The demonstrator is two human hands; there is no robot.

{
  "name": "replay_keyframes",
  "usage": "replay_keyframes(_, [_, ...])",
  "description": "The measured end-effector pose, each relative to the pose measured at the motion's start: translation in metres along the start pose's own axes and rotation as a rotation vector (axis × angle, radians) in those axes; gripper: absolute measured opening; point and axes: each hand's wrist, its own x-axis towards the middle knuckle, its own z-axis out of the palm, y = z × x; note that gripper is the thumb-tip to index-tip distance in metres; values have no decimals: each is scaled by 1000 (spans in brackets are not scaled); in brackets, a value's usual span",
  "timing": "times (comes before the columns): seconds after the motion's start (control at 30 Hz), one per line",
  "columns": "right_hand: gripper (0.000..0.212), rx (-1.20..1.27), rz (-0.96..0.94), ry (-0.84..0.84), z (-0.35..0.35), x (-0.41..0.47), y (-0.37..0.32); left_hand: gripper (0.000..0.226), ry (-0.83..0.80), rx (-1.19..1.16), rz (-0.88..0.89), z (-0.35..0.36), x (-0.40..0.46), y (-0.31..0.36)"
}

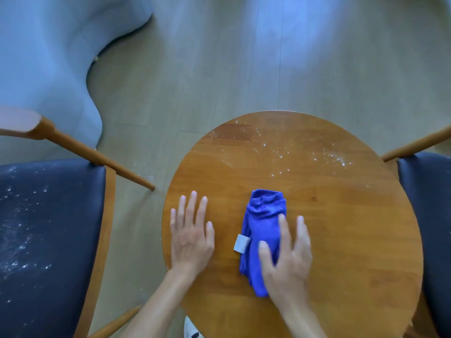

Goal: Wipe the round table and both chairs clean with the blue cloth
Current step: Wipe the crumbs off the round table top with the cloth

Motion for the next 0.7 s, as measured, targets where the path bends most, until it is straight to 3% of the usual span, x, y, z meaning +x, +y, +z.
replay_keyframes(0.17, [65,-291,2,-44,36,8,-45,60,-66,122,12,7,23,-15])
replay_keyframes(0.4, [49,-320,-646,-37,50,52,-31,60,-11,178,21,16,23,-16])
replay_keyframes(0.47, [45,-305,-728,-43,53,80,-25,61,-1,171,15,17,24,-15])
replay_keyframes(0.57, [48,-317,-675,21,46,123,-2,62,-22,170,7,16,25,-11])
replay_keyframes(0.7, [50,-452,-366,82,-5,167,69,63,-45,170,-7,13,25,-10])
